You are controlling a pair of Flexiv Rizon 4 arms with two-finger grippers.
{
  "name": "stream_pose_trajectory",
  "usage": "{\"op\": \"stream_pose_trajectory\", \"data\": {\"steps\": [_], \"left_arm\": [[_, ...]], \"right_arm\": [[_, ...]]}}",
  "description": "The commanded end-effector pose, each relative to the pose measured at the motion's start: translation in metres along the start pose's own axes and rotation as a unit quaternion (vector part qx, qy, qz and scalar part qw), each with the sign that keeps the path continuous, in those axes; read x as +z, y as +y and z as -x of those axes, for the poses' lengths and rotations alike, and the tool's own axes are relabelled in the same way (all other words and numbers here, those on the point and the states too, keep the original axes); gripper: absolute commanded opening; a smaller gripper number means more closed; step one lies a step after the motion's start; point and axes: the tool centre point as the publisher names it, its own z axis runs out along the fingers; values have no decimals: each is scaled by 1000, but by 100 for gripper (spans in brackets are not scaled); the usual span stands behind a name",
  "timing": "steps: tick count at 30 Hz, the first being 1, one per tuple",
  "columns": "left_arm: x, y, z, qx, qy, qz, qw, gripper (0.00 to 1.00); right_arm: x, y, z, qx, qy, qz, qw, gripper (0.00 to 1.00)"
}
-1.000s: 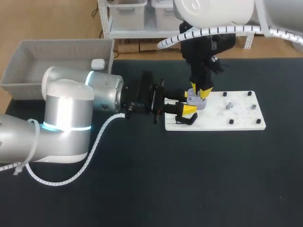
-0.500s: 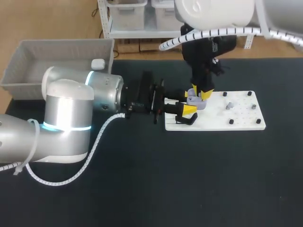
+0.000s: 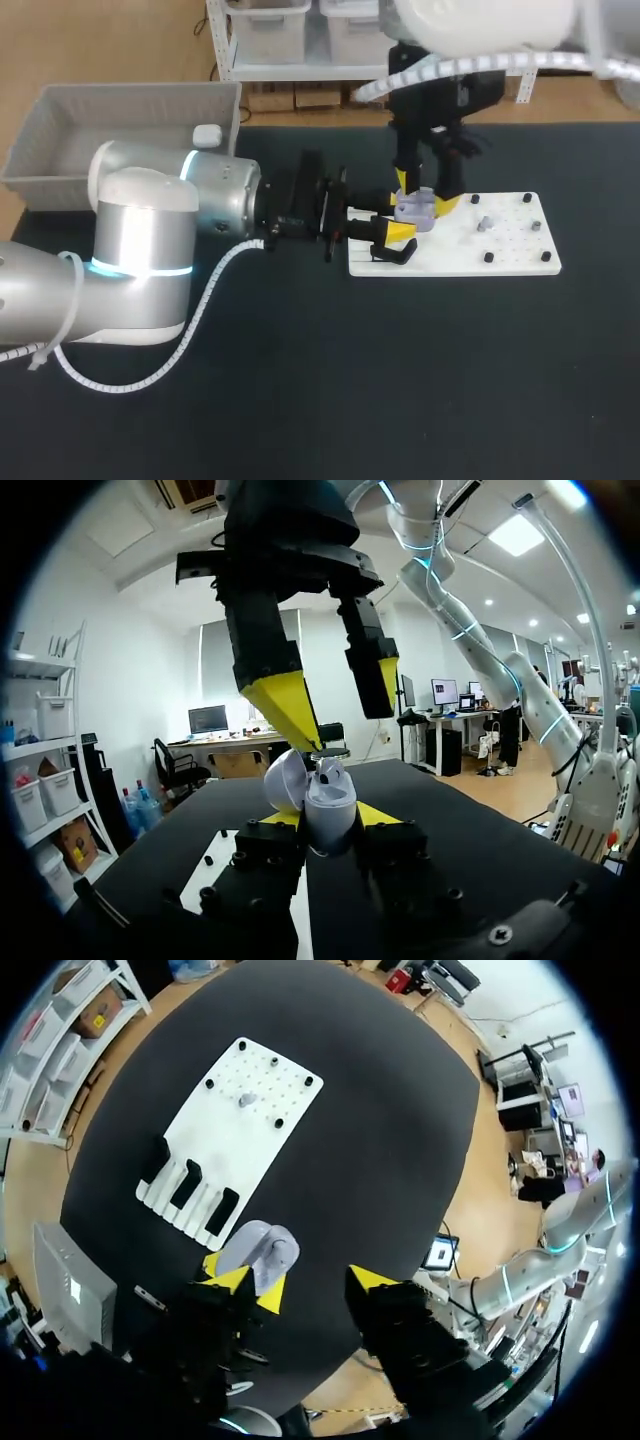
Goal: Pick up each earbud case from the left stands, insert the matching earbuds, close the lid, and place the case in the box.
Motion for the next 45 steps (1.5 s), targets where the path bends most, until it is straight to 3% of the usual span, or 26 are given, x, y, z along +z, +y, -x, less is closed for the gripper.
{"op": "stream_pose_trajectory", "data": {"steps": [1,4,10,16,21,43,45], "left_arm": [[0,-2,0,1,-1,3,1000,0],[0,-2,0,1,-1,3,1000,0],[0,-2,0,1,-1,3,1000,0],[0,-2,0,1,-1,3,1000,0],[0,-2,0,1,-1,3,1000,0],[0,-2,0,1,-1,3,1000,0],[0,-2,0,1,-1,3,1000,0]], "right_arm": [[-5,-52,3,-38,-35,97,994,100],[-5,-67,12,-69,-60,122,988,100],[-3,-81,39,-81,-57,168,981,100],[7,-74,72,-103,-42,181,977,100],[15,-57,91,-142,-54,163,975,100],[15,-57,91,-142,-54,163,975,100],[12,-53,92,-148,-94,145,974,100]]}}
